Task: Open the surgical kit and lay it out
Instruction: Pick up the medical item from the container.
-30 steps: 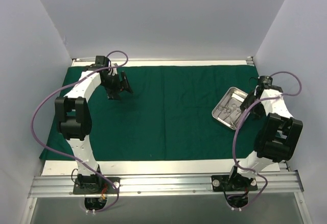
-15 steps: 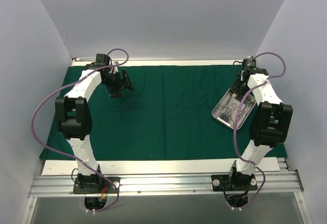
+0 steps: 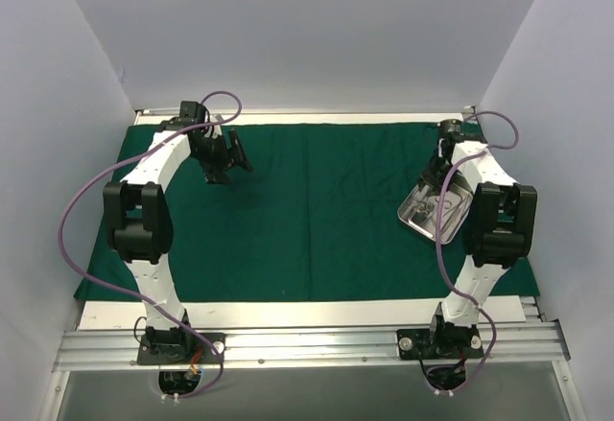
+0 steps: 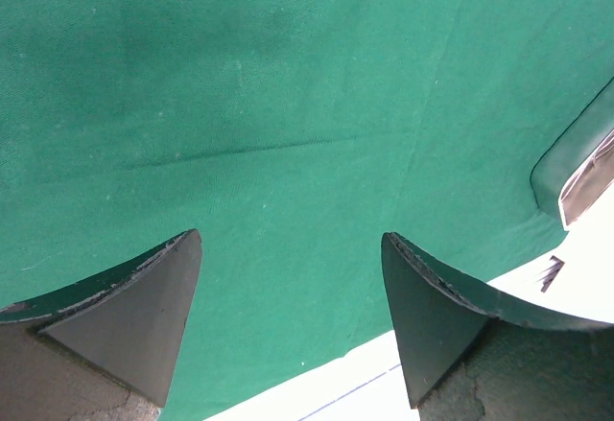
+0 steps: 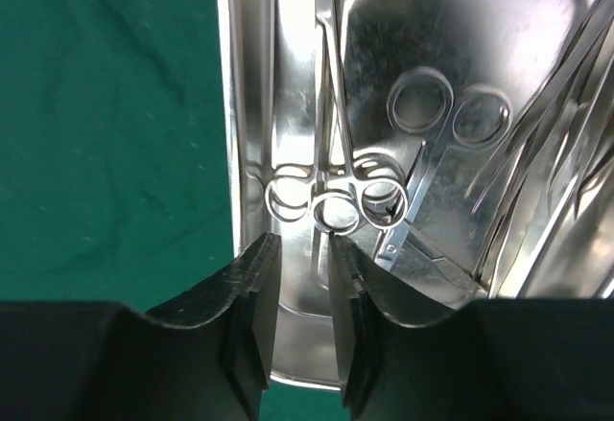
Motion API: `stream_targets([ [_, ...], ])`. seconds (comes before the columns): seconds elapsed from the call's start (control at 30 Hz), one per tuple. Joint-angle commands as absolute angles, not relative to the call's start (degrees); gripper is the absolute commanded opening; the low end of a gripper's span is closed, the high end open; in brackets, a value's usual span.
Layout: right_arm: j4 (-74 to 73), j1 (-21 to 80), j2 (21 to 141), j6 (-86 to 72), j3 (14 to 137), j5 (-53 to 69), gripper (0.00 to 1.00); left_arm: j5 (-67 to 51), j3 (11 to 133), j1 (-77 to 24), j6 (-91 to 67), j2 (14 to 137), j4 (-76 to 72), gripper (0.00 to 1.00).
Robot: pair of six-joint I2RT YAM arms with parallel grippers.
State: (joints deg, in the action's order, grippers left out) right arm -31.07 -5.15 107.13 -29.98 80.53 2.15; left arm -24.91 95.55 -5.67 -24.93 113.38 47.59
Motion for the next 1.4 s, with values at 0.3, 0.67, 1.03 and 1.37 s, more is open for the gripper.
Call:
stream_targets([
  [0.3, -32.2, -2.9, 103.4, -32.4, 71.0, -2.1, 0.4, -27.0, 98.0, -5.9, -24.3, 112.4, 48.0, 0.94],
  [0.67, -30.9, -2.9, 103.4, -32.3, 68.8, -2.4, 0.41, -25.7, 99.6, -6.2, -24.2, 112.5, 49.0, 0.95],
  [1.03, -32.3, -2.8, 101.8, -30.2, 73.0, -3.3, 0.43, -24.3, 102.0, -6.9, -24.4, 114.9, 50.1, 0.94],
  [1.37, -34.1, -3.0, 99.4, -28.2, 71.7, -4.6, 0.44, -24.3, 103.2, -7.6, -25.0, 115.8, 50.5, 0.93],
])
